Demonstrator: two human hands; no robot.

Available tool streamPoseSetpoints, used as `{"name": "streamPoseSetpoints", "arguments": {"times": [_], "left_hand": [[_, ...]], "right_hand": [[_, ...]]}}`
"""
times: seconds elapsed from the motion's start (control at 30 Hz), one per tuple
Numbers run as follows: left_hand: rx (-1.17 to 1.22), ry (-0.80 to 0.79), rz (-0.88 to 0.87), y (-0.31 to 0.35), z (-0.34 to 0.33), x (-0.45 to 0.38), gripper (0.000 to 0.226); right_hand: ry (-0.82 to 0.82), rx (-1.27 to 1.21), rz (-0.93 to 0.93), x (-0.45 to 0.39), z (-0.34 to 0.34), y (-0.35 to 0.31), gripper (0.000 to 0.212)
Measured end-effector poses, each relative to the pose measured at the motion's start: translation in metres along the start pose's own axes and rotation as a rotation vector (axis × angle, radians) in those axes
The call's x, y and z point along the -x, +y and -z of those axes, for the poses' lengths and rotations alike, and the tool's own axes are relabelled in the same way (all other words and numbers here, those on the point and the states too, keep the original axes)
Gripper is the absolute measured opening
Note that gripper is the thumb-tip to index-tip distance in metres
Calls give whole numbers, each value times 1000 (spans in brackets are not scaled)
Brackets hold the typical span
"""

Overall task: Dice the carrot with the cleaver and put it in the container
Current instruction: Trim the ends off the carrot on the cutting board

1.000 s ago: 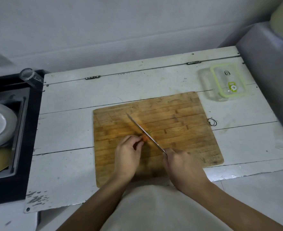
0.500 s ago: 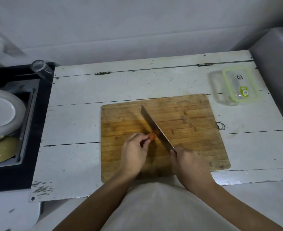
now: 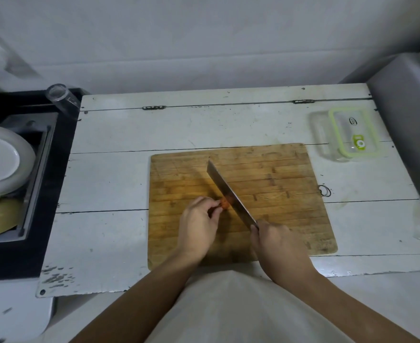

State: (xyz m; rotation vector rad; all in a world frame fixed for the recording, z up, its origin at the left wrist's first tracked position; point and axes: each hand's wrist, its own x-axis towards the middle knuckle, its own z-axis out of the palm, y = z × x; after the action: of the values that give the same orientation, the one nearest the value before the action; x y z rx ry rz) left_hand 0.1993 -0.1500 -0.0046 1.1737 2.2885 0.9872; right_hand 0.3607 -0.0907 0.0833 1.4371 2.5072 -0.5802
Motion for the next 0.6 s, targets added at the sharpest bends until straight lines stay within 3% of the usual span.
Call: {"name": "streamPoseSetpoints", "arguments": {"times": [0.13, 0.2, 0.3, 0.43, 0.6], "left_hand": [[-11, -1, -26, 1, -2, 1, 13], [-9, -4, -30, 0, -3, 2, 12], [10, 0, -15, -2, -3, 0, 11], [26, 6, -12, -2, -3, -2, 13], [52, -1, -9, -4, -3, -4, 14]], "right_hand": [[-47, 150, 32, 12, -4, 9, 11], [-111, 193, -6, 14, -5, 8, 20], [-88, 182, 37, 5, 1, -5, 8], [-74, 45, 51, -20, 11, -17, 21], [-113, 170, 189, -47, 3, -21, 23]]}}
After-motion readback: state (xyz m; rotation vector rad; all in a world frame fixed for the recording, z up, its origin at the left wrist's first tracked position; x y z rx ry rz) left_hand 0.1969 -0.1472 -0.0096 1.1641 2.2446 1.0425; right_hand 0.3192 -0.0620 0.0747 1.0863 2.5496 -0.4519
